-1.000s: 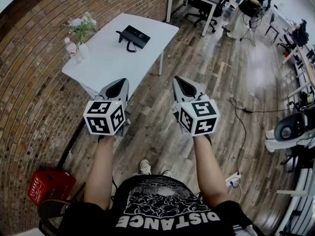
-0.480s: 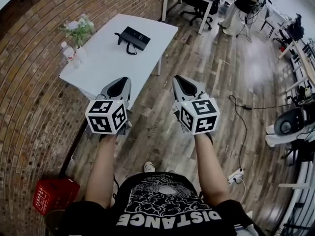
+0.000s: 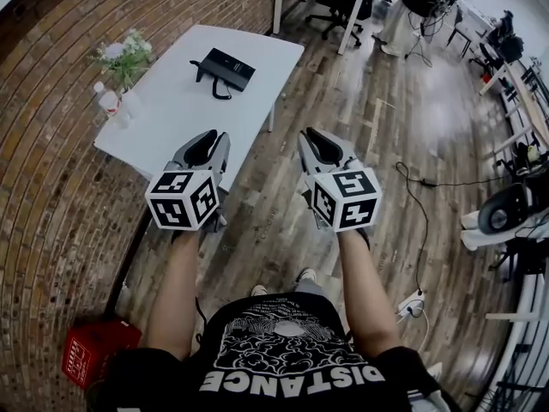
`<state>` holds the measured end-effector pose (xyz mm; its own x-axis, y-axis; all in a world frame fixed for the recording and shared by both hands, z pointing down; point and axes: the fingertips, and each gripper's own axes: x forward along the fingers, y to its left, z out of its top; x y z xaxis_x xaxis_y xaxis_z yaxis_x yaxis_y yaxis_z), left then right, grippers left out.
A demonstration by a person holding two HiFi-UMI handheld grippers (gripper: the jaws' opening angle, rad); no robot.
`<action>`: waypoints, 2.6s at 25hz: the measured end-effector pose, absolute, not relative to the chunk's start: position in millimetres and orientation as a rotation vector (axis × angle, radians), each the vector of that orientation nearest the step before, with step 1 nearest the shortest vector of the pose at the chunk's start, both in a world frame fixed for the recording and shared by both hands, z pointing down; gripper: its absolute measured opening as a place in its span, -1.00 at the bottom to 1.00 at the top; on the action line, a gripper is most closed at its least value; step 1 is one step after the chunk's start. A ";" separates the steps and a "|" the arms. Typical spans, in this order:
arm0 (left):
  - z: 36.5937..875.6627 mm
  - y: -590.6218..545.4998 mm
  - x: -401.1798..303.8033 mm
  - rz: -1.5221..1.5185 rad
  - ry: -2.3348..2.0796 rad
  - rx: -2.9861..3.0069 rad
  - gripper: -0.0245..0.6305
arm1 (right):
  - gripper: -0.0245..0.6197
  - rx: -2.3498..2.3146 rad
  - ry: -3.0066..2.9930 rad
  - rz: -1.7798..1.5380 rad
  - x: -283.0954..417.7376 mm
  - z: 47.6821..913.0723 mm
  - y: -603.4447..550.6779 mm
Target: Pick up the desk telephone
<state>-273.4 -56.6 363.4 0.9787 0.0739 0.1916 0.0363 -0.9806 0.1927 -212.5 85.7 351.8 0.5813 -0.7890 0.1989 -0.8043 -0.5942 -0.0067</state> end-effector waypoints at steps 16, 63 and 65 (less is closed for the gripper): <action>374.1 -37.4 -132.3 0.319 -0.061 2.923 -0.53 | -0.68 2.644 -1.510 0.295 -57.7 364.2 102.9; 405.3 -152.4 97.6 0.339 -0.595 2.780 -0.05 | -0.11 2.302 -1.894 0.387 221.2 393.6 -24.0; 405.5 -172.4 99.4 0.336 -0.620 2.764 -0.05 | -0.11 2.272 -1.913 0.396 225.6 394.2 -47.6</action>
